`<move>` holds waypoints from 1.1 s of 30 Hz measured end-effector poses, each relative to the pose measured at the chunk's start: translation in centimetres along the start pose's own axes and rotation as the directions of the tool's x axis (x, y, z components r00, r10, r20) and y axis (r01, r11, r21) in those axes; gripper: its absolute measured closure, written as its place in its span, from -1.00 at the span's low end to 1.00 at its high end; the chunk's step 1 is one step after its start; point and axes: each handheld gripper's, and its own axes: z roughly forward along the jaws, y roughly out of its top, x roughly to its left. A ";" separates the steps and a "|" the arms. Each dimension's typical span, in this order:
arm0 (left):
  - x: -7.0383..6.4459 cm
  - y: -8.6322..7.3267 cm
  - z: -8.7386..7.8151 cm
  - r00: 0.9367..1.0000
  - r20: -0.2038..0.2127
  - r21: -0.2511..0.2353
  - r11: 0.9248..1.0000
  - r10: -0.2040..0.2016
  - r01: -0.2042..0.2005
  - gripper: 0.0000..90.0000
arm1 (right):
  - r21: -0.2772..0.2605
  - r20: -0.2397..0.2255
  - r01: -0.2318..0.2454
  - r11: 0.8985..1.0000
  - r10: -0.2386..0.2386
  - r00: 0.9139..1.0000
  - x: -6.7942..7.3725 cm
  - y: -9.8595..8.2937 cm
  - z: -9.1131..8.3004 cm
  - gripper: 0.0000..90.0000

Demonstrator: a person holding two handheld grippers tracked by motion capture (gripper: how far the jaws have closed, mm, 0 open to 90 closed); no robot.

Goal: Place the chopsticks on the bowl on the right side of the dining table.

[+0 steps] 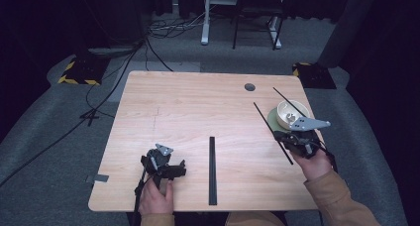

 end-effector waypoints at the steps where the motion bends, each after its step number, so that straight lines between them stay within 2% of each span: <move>1: 0.0 0.0 0.0 1.000 0.000 0.000 1.000 0.000 0.000 -0.99 | -0.007 0.006 -0.004 1.000 0.004 1.000 -0.2 0.2 -0.2 0.91; 8: 0.0 0.0 0.0 1.000 0.000 0.000 1.000 0.000 0.000 -0.99 | -0.015 0.013 -0.010 1.000 0.010 1.000 -1.8 1.5 -1.6 0.91; 15: 0.0 0.0 0.0 1.000 0.000 0.000 1.000 0.000 0.000 -0.99 | -0.015 0.017 -0.032 0.999 0.032 0.999 -4.0 2.5 -2.6 0.91; 17: 0.0 0.0 0.0 1.000 0.000 0.000 1.000 0.000 0.000 -0.99 | -0.013 0.021 -0.039 0.999 0.039 0.999 -4.4 2.6 -2.6 0.91; 19: 0.0 0.0 0.0 1.000 0.000 0.000 1.000 0.000 0.000 -0.99 | -0.002 0.025 -0.048 0.999 0.048 0.999 -5.4 3.1 -2.4 0.91; 20: 0.0 0.0 0.0 1.000 0.000 0.000 1.000 0.000 0.000 -0.99 | -0.002 0.025 -0.048 0.999 0.048 0.999 -5.4 3.1 -2.4 0.91; 21: 0.0 0.0 0.0 1.000 0.000 0.000 1.000 0.000 0.000 -0.99 | 0.007 0.031 -0.053 0.999 0.053 0.998 -6.1 3.4 -2.1 0.91; 22: 0.0 0.0 0.0 1.000 0.000 0.000 1.000 0.000 0.000 -0.99 | 0.007 0.031 -0.053 0.999 0.053 0.998 -6.1 3.4 -2.1 0.91; 24: 0.0 0.0 0.0 1.000 0.000 0.000 1.000 -0.001 0.001 -0.99 | 0.017 0.048 -0.053 0.998 0.052 0.997 -7.0 3.7 -1.7 0.91; 33: 0.0 0.0 0.0 1.000 0.006 0.001 1.000 0.000 0.000 -0.99 | 0.047 0.088 -0.075 0.996 0.071 0.994 -9.1 3.9 -0.7 0.91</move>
